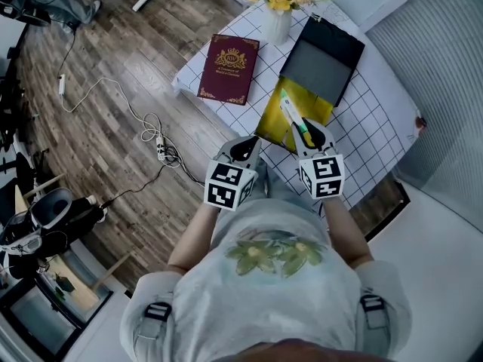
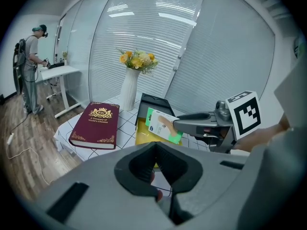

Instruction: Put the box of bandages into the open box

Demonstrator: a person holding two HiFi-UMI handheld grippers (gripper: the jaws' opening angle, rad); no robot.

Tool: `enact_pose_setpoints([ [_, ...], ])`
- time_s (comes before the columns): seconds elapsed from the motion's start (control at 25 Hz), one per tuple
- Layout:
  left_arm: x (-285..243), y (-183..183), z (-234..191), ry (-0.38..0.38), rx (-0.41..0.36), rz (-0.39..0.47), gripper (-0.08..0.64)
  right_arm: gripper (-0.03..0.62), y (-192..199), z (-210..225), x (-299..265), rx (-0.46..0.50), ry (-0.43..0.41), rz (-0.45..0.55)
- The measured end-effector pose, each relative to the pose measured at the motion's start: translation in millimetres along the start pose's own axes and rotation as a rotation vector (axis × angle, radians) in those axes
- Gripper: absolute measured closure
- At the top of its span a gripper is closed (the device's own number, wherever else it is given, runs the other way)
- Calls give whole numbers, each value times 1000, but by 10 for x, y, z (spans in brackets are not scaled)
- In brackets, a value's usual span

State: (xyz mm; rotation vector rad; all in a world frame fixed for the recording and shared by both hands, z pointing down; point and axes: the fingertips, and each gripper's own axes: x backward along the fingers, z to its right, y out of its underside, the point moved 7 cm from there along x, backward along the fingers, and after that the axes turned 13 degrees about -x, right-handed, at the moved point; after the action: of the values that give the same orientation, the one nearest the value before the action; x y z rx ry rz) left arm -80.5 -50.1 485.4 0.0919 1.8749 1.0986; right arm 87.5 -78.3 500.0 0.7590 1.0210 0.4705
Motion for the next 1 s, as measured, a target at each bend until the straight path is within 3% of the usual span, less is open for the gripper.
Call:
enact_pose_setpoints([
  [1.0,-31,73,-72,1,30,-22,554,503,100,32,-145,6,4,-49],
])
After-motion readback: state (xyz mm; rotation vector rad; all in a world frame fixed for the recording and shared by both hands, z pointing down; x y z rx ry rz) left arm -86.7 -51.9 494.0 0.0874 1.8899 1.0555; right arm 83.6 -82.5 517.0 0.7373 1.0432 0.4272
